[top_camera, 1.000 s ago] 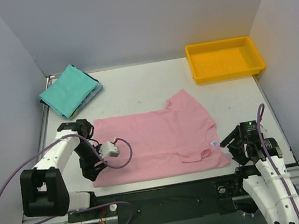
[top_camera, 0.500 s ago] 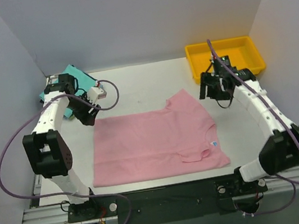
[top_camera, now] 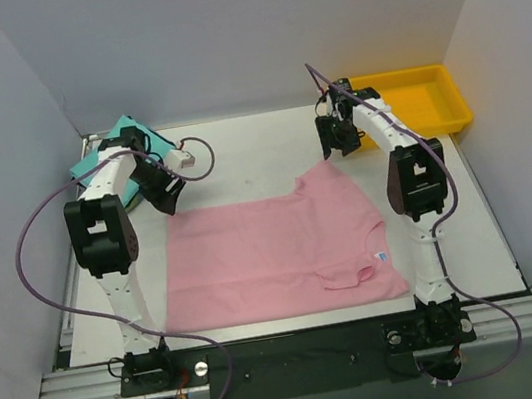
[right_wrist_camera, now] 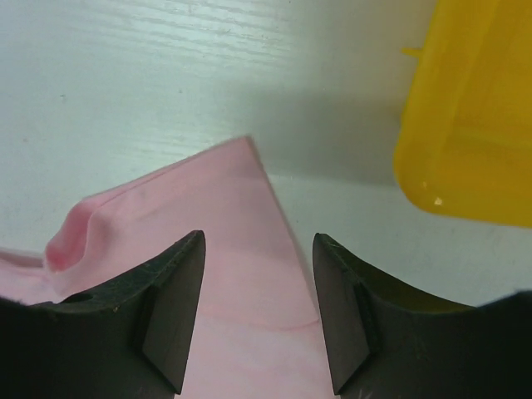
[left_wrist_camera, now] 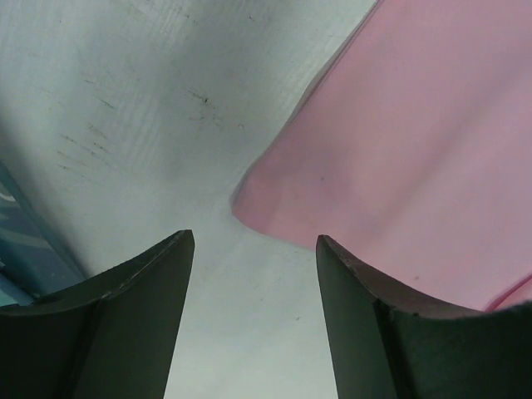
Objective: Fold and stack the t-shirts
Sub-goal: Grap the side of the flattened tshirt furthest away from the robot with both arms
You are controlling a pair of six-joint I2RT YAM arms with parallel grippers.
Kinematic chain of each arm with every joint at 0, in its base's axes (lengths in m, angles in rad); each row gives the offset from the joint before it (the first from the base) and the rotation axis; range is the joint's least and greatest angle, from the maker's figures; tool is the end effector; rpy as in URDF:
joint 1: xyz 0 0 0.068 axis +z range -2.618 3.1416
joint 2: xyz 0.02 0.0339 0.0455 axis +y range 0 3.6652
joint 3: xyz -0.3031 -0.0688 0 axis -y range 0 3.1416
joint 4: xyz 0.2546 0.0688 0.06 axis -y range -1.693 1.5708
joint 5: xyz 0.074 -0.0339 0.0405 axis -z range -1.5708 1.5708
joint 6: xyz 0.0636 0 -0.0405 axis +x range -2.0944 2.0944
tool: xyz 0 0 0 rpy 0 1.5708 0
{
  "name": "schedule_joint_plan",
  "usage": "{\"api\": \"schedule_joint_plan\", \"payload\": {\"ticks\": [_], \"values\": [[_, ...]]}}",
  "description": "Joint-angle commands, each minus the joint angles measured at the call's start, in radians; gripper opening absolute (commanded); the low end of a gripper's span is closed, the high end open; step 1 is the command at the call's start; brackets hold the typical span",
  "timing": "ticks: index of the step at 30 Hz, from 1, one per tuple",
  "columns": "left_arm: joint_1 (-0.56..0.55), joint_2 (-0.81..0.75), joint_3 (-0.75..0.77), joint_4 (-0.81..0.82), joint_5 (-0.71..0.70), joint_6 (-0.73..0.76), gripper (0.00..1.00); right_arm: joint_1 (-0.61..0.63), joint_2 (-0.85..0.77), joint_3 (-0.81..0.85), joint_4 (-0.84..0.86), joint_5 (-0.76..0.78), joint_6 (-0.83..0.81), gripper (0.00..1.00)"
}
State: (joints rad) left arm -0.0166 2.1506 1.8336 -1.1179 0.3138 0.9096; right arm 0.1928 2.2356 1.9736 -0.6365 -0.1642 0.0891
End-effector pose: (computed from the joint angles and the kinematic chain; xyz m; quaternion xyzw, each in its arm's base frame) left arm 0.4645 -0.0273 0.2115 0.4497 0.8769 -0.1117 0.1278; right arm 0.5413 0.1163 0.2371 -0.0758 0.9382 0.1228 0.3146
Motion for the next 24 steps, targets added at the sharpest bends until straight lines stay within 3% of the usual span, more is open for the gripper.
{"api": "schedule_joint_plan", "payload": {"ticks": [1,8,10,11,14,20,24], "values": [[0.009,0.040,0.052,-0.016,-0.001,0.008,0.71,0.013,0.113,0.134,-0.143,0.041,-0.055,0.50],[0.009,0.077,0.075,-0.042,0.013,0.020,0.72,0.027,0.174,0.091,-0.192,0.022,-0.065,0.50],[0.010,0.095,0.095,-0.048,0.010,0.020,0.73,0.028,0.177,0.077,-0.196,0.019,-0.066,0.41],[0.009,0.110,0.113,-0.056,0.008,0.018,0.73,0.030,0.176,0.073,-0.195,0.015,-0.065,0.25],[0.007,0.141,0.144,-0.075,0.007,0.020,0.73,0.030,0.159,0.065,-0.195,-0.003,-0.066,0.02],[0.007,0.212,0.213,-0.103,-0.002,0.046,0.71,0.028,0.085,0.090,-0.187,-0.031,-0.068,0.00],[0.009,0.238,0.247,-0.272,0.068,0.120,0.66,0.020,0.039,0.090,-0.173,-0.078,-0.034,0.00]]}}
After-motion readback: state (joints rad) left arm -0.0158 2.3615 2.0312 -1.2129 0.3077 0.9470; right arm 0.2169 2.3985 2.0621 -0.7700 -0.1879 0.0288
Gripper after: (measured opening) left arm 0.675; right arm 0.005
